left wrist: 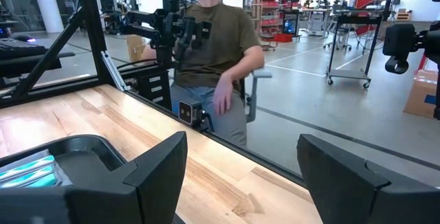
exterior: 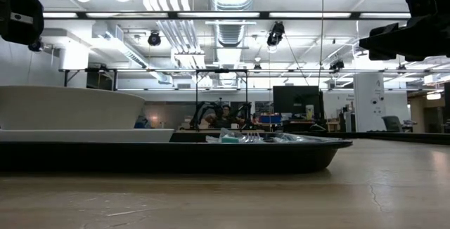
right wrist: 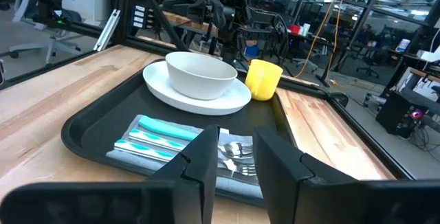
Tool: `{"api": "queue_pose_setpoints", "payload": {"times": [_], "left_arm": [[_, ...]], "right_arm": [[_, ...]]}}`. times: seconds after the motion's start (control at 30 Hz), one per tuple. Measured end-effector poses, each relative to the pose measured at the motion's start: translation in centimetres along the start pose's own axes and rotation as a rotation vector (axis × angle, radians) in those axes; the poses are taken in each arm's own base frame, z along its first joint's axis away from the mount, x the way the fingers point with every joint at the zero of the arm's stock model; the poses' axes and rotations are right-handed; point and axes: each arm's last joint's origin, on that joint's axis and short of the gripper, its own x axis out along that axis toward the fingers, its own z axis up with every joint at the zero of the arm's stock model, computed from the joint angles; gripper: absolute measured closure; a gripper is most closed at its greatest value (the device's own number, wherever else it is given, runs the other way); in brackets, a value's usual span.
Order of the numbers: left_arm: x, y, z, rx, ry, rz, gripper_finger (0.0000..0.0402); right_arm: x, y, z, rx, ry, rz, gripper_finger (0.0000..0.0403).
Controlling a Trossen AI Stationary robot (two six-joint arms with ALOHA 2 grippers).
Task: Set up tray
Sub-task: Return to Home Position
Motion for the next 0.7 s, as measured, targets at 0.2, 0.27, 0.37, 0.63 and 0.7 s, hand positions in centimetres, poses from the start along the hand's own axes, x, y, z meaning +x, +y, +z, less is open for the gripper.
{"api": "queue_pose_setpoints", "payload": {"times": [0.2, 0.27, 0.37, 0.63, 0.7], "left_arm": [[0.00, 0.00, 0.00, 0.000, 0.000, 0.000, 0.0147], [0.00, 0.00, 0.00, 0.000, 0.000, 0.000, 0.0147], [0.00, 0.00, 0.00, 0.000, 0.000, 0.000, 0.0147], [0.00, 0.00, 0.00, 0.000, 0.000, 0.000, 0.0147], [0.00, 0.00, 0.00, 0.000, 0.000, 0.000, 0.0147]], "right_arm": [[0.00, 0.00, 0.00, 0.000, 0.000, 0.000, 0.0319], [0.00, 0.00, 0.00, 0.000, 0.000, 0.000, 0.0321], [0.00, 0.00, 0.00, 0.000, 0.000, 0.000, 0.0327], [0.00, 0.00, 0.00, 0.000, 0.000, 0.000, 0.0334], [0.00, 0.00, 0.00, 0.000, 0.000, 0.000, 0.0331]]}}
